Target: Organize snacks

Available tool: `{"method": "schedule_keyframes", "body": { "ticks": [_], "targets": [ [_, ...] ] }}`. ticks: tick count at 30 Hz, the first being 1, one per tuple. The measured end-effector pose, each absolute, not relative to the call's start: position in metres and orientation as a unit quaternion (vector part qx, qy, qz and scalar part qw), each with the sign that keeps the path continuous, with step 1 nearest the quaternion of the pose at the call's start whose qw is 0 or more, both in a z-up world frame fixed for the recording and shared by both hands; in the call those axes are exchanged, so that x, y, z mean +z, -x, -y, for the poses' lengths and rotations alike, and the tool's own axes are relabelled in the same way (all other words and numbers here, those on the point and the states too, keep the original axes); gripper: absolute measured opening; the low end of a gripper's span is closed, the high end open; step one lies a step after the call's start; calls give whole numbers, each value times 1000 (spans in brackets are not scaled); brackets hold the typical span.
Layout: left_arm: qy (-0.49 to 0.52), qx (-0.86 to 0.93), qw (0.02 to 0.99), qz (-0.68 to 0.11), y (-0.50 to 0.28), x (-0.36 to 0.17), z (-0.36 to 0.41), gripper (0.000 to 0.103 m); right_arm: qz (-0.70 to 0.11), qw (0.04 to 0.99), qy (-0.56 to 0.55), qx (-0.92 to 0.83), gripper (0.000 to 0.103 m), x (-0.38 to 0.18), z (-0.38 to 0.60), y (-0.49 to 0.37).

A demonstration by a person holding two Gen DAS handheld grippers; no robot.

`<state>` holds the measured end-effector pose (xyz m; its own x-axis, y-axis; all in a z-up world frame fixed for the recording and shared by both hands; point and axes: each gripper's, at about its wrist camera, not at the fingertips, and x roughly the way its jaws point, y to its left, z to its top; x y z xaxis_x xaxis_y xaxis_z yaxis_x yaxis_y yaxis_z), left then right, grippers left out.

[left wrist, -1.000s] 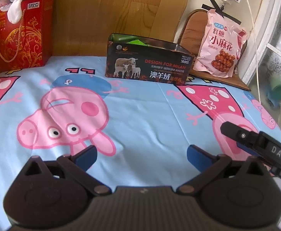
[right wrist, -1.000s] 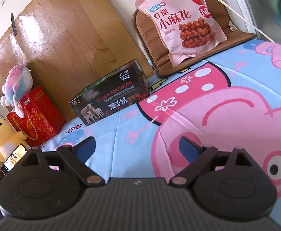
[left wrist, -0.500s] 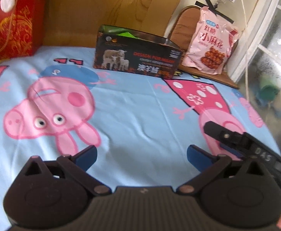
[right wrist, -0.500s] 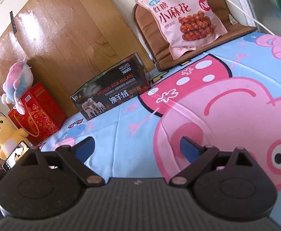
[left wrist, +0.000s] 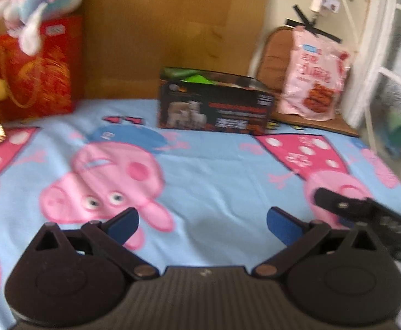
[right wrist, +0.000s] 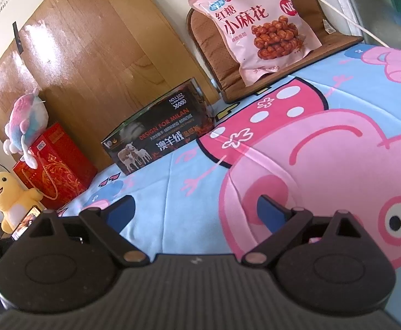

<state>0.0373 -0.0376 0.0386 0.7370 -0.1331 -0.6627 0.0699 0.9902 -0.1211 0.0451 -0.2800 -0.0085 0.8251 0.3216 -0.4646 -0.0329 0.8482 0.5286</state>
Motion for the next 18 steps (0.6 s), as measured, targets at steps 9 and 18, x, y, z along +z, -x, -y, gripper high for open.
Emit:
{"method": "schedule_keyframes", "body": {
  "ticks": [9, 18],
  "targets": [
    [189, -87, 881, -424, -50, 20, 4, 103, -272, 926, -241, 102, 97, -7, 271, -41],
    [188, -74, 880, -430, -48, 17, 2, 103, -273, 925, -246, 101, 97, -7, 274, -41]
  ]
}}
